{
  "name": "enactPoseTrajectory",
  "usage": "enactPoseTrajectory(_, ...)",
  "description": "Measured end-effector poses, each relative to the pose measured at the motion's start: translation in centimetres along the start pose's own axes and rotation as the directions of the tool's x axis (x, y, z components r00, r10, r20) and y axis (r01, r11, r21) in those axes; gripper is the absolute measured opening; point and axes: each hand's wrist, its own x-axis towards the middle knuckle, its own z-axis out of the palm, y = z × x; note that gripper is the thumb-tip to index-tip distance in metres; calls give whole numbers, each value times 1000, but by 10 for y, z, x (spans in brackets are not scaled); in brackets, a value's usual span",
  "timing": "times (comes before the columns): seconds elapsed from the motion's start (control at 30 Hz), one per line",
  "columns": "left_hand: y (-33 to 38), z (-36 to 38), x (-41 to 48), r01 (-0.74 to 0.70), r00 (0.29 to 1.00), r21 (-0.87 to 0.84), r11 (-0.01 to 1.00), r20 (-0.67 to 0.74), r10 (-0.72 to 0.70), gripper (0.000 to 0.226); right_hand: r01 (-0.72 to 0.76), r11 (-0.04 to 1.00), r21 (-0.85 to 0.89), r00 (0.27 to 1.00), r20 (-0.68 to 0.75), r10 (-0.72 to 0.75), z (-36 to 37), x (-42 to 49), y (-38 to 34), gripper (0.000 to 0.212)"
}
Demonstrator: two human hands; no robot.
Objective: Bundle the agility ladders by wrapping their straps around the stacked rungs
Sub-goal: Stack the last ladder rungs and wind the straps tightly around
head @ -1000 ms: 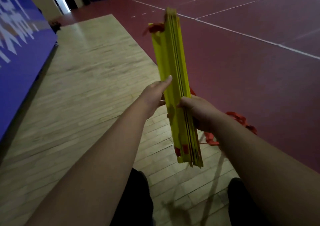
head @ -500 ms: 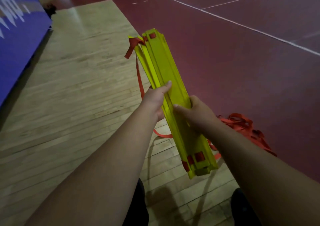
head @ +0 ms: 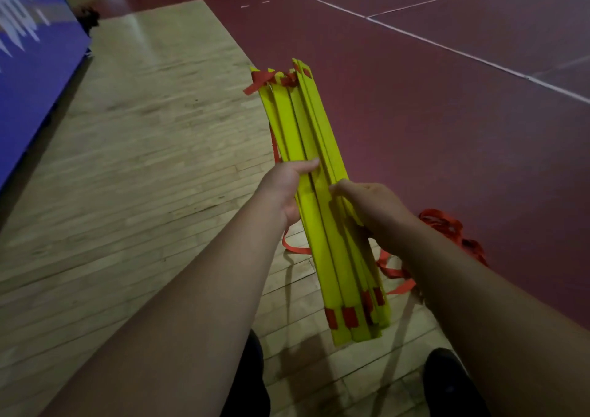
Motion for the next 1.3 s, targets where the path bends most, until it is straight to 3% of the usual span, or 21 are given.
enactPoseTrajectory(0.1, -5, 2, 9, -53, 999, 12, 999, -10, 53, 69, -41, 999, -12, 999, 28, 41, 1, 2, -3, 37)
enactPoseTrajectory(0.17, -5, 6, 5, -91, 996, 27, 996, -18, 91, 71, 34, 999, -5, 998, 59, -33, 3, 3, 0, 35)
enactPoseTrajectory(0.27, -3, 12, 1, -127, 992, 13, 992, -9, 127, 62, 122, 991, -51, 992, 13, -122, 4, 2, 3, 49)
enactPoseTrajectory(0.33, -2, 13, 0, -141, 990, 5, 990, -7, 141, 72, 112, 990, -85, 992, -40, -116, 4, 1, 1, 44)
enactPoseTrajectory(0.4, -1, 13, 2, -137, 990, -1, 991, -30, 137, 82, 87, 996, 8, 995, -55, -87, 2, 3, -1, 45)
enactPoseTrajectory(0.57, -27, -18, 63, -51, 991, -48, 998, -126, 44, 115, -45, 985, 167, 997, -50, 54, -7, 3, -4, 18)
enactPoseTrajectory(0.67, -7, 0, 24, -118, 989, 13, 993, -87, 119, 107, -81, 980, 182, 996, -29, 88, -12, 0, -4, 16)
enactPoseTrajectory(0.77, -3, 7, 0, -158, 986, 78, 984, -46, 161, 75, -63, 990, 129, 997, -35, 68, -12, -2, -4, 19)
enactPoseTrajectory(0.93, -9, 2, 15, -112, 989, 91, 989, -87, 120, 88, 43, 999, 20, 999, -30, -42, -3, -2, -3, 27)
enactPoseTrajectory(1.1, -6, 6, 8, -96, 995, 47, 994, 3, 96, 85, 30, 993, 117, 998, 57, -37, -4, -7, 0, 63)
enactPoseTrajectory(1.2, -8, 9, 13, -55, 998, 35, 998, 35, 53, 90, 47, 982, 185, 991, 113, -69, -5, -11, 1, 48)
enactPoseTrajectory(1.3, -9, 12, 12, -28, 999, 36, 999, 44, 26, 89, 94, 988, 122, 989, 101, -107, -4, -10, 3, 41)
